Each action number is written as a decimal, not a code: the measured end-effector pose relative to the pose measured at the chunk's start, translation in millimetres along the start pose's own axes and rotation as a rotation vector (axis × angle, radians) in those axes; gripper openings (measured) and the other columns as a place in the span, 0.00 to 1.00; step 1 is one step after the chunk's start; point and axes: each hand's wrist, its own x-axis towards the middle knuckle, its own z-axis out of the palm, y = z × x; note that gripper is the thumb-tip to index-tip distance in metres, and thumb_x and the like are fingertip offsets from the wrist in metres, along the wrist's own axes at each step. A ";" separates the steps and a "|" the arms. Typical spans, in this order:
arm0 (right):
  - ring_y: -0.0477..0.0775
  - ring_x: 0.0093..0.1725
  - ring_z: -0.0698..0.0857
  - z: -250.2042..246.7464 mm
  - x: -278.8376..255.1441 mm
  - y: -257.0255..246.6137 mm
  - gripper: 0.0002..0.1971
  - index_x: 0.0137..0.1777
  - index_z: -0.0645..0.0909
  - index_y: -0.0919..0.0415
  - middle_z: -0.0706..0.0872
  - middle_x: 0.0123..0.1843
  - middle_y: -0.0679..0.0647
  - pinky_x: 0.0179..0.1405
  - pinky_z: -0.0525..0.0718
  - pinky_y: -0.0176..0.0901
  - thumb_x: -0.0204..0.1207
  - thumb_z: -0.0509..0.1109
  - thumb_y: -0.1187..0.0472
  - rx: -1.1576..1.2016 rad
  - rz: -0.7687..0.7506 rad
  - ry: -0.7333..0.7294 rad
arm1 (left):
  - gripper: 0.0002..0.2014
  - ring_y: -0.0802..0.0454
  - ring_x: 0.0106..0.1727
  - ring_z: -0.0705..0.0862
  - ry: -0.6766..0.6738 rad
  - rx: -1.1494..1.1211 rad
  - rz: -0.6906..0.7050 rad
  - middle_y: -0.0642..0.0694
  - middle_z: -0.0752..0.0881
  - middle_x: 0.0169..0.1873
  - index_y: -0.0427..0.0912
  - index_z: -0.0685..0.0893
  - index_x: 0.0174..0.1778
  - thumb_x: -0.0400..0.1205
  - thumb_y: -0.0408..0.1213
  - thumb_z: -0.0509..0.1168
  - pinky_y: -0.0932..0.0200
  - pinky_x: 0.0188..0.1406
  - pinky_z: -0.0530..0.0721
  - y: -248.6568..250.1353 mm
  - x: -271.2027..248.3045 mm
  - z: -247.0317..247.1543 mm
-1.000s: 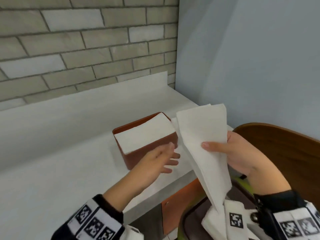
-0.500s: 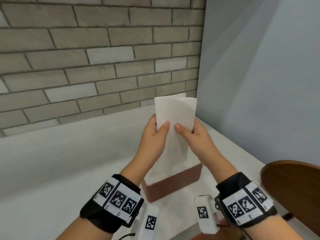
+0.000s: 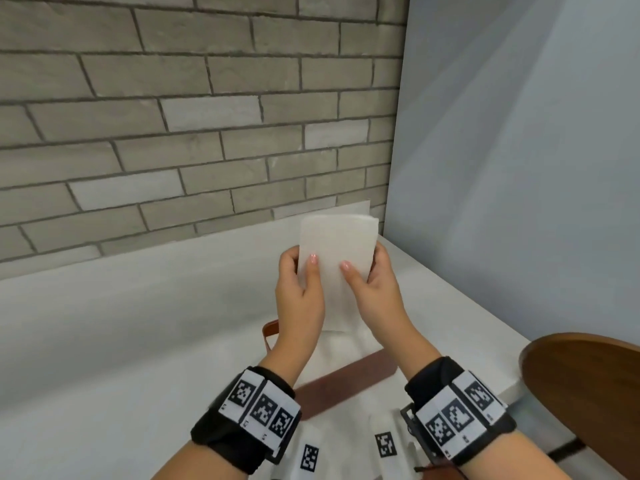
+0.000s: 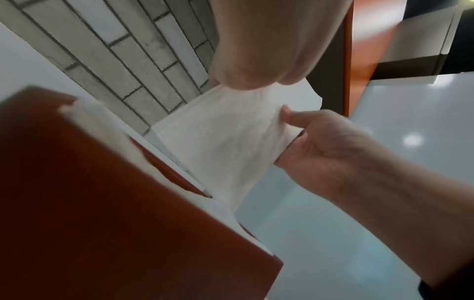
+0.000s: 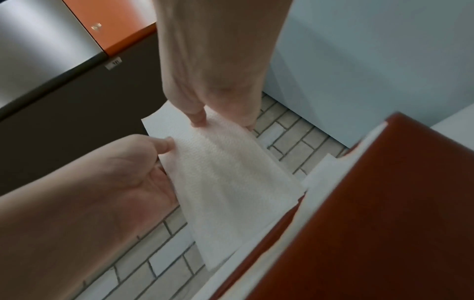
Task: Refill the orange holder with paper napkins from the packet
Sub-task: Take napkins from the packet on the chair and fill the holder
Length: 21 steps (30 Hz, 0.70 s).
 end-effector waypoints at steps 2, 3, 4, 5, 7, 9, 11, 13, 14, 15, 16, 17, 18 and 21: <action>0.39 0.60 0.82 0.8 4.6 -4.0 0.25 0.71 0.66 0.48 0.80 0.63 0.41 0.50 0.84 0.31 0.77 0.70 0.61 0.004 -0.009 -0.016 | 0.07 0.67 0.47 0.83 -0.002 -0.010 -0.008 0.58 0.82 0.48 0.46 0.73 0.59 0.86 0.40 0.56 0.71 0.42 0.83 0.5 3.3 1.9; 0.39 0.61 0.82 0.3 4.5 -3.4 0.26 0.72 0.65 0.49 0.80 0.63 0.42 0.50 0.84 0.31 0.77 0.70 0.60 0.006 0.004 -0.028 | 0.08 0.65 0.49 0.83 -0.017 -0.001 -0.033 0.59 0.82 0.48 0.46 0.72 0.60 0.86 0.40 0.56 0.71 0.43 0.83 -1.2 3.1 2.3; 0.41 0.61 0.82 -0.4 3.8 -0.5 0.26 0.72 0.65 0.50 0.80 0.63 0.43 0.49 0.84 0.30 0.77 0.70 0.59 0.001 0.026 -0.039 | 0.08 0.64 0.50 0.83 -0.038 0.024 -0.065 0.60 0.81 0.49 0.46 0.71 0.61 0.87 0.40 0.55 0.71 0.44 0.82 -4.6 1.8 2.1; 0.43 0.61 0.82 -1.7 1.9 3.9 0.25 0.72 0.66 0.51 0.80 0.63 0.45 0.48 0.83 0.29 0.77 0.70 0.59 -0.010 0.054 -0.047 | 0.08 0.64 0.50 0.82 -0.063 0.058 -0.102 0.61 0.80 0.48 0.47 0.70 0.61 0.87 0.40 0.55 0.71 0.44 0.81 -9.7 -0.9 1.4; 0.45 0.63 0.82 -4.2 -2.0 12.1 0.22 0.70 0.67 0.50 0.80 0.65 0.49 0.46 0.82 0.28 0.78 0.69 0.59 -0.039 0.098 -0.063 | 0.06 0.64 0.50 0.81 -0.111 0.118 -0.170 0.62 0.79 0.47 0.48 0.69 0.60 0.87 0.38 0.54 0.72 0.43 0.78 -20.3 -8.2 -0.6; 0.45 0.62 0.82 -5.8 -2.3 12.4 0.21 0.70 0.66 0.50 0.80 0.66 0.50 0.46 0.82 0.29 0.79 0.68 0.59 -0.071 0.123 -0.079 | 0.06 0.62 0.47 0.81 -0.130 0.173 -0.203 0.60 0.78 0.45 0.47 0.69 0.58 0.87 0.36 0.53 0.73 0.39 0.77 -25.5 -11.3 -2.7; 0.47 0.62 0.82 -8.7 2.7 1.9 0.25 0.72 0.65 0.53 0.79 0.66 0.51 0.46 0.83 0.29 0.78 0.69 0.58 -0.127 0.101 -0.070 | 0.06 0.63 0.44 0.80 -0.132 0.234 -0.185 0.56 0.79 0.44 0.44 0.70 0.59 0.87 0.35 0.53 0.74 0.36 0.75 -22.5 -6.8 -5.4; 0.45 0.60 0.81 -16.1 11.9 -15.9 0.33 0.77 0.61 0.53 0.77 0.67 0.49 0.50 0.83 0.29 0.75 0.73 0.57 -0.224 -0.005 -0.019 | 0.05 0.57 0.43 0.80 -0.177 0.302 -0.133 0.51 0.79 0.46 0.45 0.69 0.57 0.87 0.36 0.52 0.70 0.35 0.75 -14.1 3.1 -9.0; 0.44 0.61 0.79 -21.0 17.5 -26.8 0.38 0.79 0.58 0.51 0.75 0.67 0.48 0.53 0.82 0.30 0.73 0.75 0.55 -0.290 -0.073 0.003 | 0.03 0.54 0.43 0.80 -0.227 0.360 -0.105 0.50 0.80 0.45 0.46 0.68 0.55 0.87 0.37 0.52 0.67 0.34 0.76 -8.5 9.1 -11.2; 0.42 0.62 0.77 -26.2 21.8 -39.1 0.40 0.80 0.57 0.49 0.73 0.67 0.46 0.57 0.80 0.31 0.72 0.76 0.54 -0.373 -0.141 0.003 | 0.02 0.51 0.43 0.81 -0.291 0.431 -0.076 0.50 0.80 0.44 0.48 0.67 0.54 0.87 0.38 0.52 0.62 0.33 0.76 -2.8 15.1 -13.6; 0.41 0.63 0.75 -30.9 26.5 -50.0 0.40 0.79 0.59 0.47 0.72 0.66 0.45 0.60 0.76 0.31 0.71 0.76 0.53 -0.467 -0.197 -0.024 | 0.01 0.49 0.43 0.81 -0.364 0.509 -0.052 0.49 0.80 0.43 0.49 0.66 0.53 0.87 0.39 0.51 0.58 0.33 0.76 3.4 20.4 -16.6; 0.42 0.64 0.74 -34.8 30.6 -60.1 0.36 0.77 0.63 0.47 0.74 0.66 0.44 0.62 0.75 0.32 0.71 0.76 0.53 -0.559 -0.220 -0.074 | 0.01 0.47 0.43 0.81 -0.431 0.577 -0.027 0.49 0.79 0.42 0.49 0.66 0.52 0.87 0.39 0.51 0.55 0.32 0.75 8.3 25.2 -19.6; 0.44 0.62 0.77 -37.6 34.1 -68.6 0.29 0.73 0.70 0.48 0.77 0.64 0.44 0.61 0.77 0.37 0.72 0.76 0.54 -0.639 -0.201 -0.135 | 0.01 0.46 0.43 0.81 -0.483 0.633 -0.005 0.48 0.79 0.41 0.49 0.66 0.52 0.87 0.39 0.51 0.54 0.33 0.75 13.3 29.2 -22.7; 0.53 0.53 0.86 -41.1 37.9 -80.7 0.13 0.60 0.82 0.56 0.88 0.54 0.52 0.53 0.84 0.47 0.76 0.72 0.58 -0.656 -0.041 -0.279 | 0.02 0.46 0.45 0.81 -0.576 0.715 0.021 0.46 0.80 0.44 0.49 0.68 0.53 0.87 0.38 0.51 0.52 0.38 0.77 23.1 38.0 -30.5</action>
